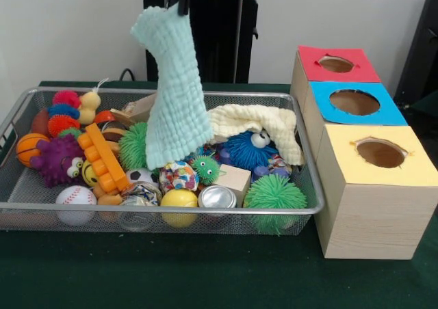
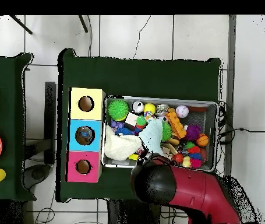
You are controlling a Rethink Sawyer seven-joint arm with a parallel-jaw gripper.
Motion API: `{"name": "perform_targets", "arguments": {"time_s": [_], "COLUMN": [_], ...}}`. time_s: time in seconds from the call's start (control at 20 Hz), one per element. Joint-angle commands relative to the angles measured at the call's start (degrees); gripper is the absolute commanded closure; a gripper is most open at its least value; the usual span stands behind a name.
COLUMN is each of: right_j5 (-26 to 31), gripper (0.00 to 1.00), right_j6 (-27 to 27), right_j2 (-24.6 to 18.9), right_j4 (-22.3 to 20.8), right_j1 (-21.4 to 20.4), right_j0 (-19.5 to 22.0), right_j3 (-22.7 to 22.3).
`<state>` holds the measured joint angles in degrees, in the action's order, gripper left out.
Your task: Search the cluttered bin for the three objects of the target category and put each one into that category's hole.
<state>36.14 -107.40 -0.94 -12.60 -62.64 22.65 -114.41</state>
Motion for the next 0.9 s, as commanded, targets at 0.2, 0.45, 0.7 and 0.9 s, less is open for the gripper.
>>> {"name": "perform_targets", "arguments": {"time_s": [0.2, 0.45, 0.7, 0.9], "right_j5": [1.2, 2.61, 4.57, 5.16], "gripper": [1.0, 1.0, 1.0, 1.0], "right_j6": [-6.63, -6.12, -5.77, -5.96], "right_j2": [1.7, 1.91, 2.3, 2.59], "right_j4": [2.56, 3.33, 3.98, 4.09], "right_j1": [-3.49, -4.87, -5.45, -4.76], "right_j0": [-1.31, -1.92, -2.4, -2.64], "right_j3": [-8.68, -9.26, -8.49, -7.26]}}
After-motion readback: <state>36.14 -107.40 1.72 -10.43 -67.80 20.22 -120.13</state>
